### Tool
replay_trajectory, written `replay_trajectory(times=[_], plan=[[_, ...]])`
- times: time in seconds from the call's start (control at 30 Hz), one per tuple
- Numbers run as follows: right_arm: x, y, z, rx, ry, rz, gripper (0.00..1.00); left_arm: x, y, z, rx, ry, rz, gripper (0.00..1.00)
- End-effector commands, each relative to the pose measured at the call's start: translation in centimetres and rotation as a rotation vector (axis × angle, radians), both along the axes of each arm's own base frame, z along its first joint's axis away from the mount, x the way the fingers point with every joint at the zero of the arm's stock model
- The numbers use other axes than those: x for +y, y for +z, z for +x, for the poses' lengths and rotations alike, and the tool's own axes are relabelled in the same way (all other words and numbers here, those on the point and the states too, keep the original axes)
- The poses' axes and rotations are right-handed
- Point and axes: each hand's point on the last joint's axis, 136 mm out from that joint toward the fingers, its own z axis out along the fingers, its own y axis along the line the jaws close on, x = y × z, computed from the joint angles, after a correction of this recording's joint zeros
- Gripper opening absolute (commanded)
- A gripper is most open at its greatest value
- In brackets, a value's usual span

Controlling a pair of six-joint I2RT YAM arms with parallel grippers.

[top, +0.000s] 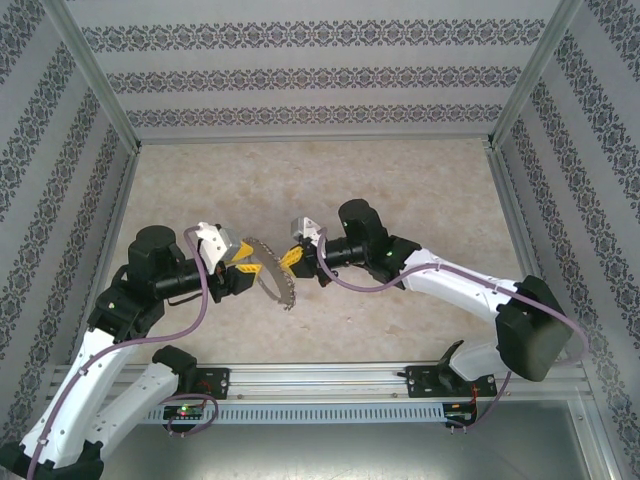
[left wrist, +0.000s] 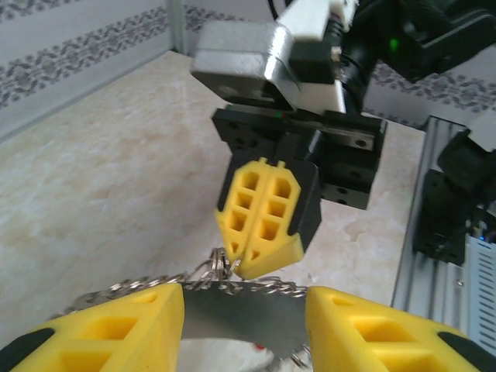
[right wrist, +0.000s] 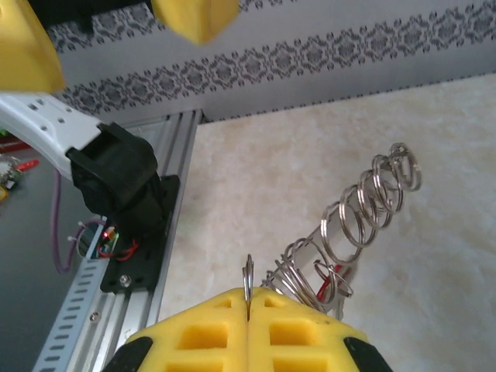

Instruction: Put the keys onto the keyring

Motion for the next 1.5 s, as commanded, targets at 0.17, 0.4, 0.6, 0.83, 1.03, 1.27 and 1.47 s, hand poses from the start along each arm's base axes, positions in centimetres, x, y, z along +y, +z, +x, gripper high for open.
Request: replay_trajectory(times=[0.17, 0.4, 0.6, 0.83, 1.03, 1.27, 1.47], plan=[[-1.0, 1.6, 0.6, -0.114, 0.027, 0.075, 0.0, -1.4, -0.2, -0.9, -0.174, -0.168, 0.008, 0.4], [-2.3, -1.3, 6.3, 0.04, -0.196, -0.094, 0.0, -1.7, -2.6, 0.8, -0.136, -0.158, 0.084, 0.35], [-1.0, -1.7, 3.5, 0.039, -0.02, -0.061, 0.0, -1.5, -3.8, 2.8, -0.161, -0.089, 0.138, 0.36], [-1.2, -1.0, 2.5, -0.092, 0.054, -0.03, 0.0, -2.4, -3.3, 2.4, -0.217, -0.156, 0.099, 0.39], [-1.4, -0.4, 2.3, -0.123, 0.058, -0.011, 0.0, -2.8, -3.0, 0.6, -0.173, -0.234, 0.078, 0.37], [-1.5, 0.7, 1.5, -0.15, 0.086, 0.029, 0.0, -3.3, -3.7, 1.5, -0.177, -0.212, 0.099, 0.36], [-1.6, 1.1, 1.2, -0.162, 0.096, 0.043, 0.0, -3.8, -4.1, 2.2, -0.207, -0.212, 0.128, 0.37]])
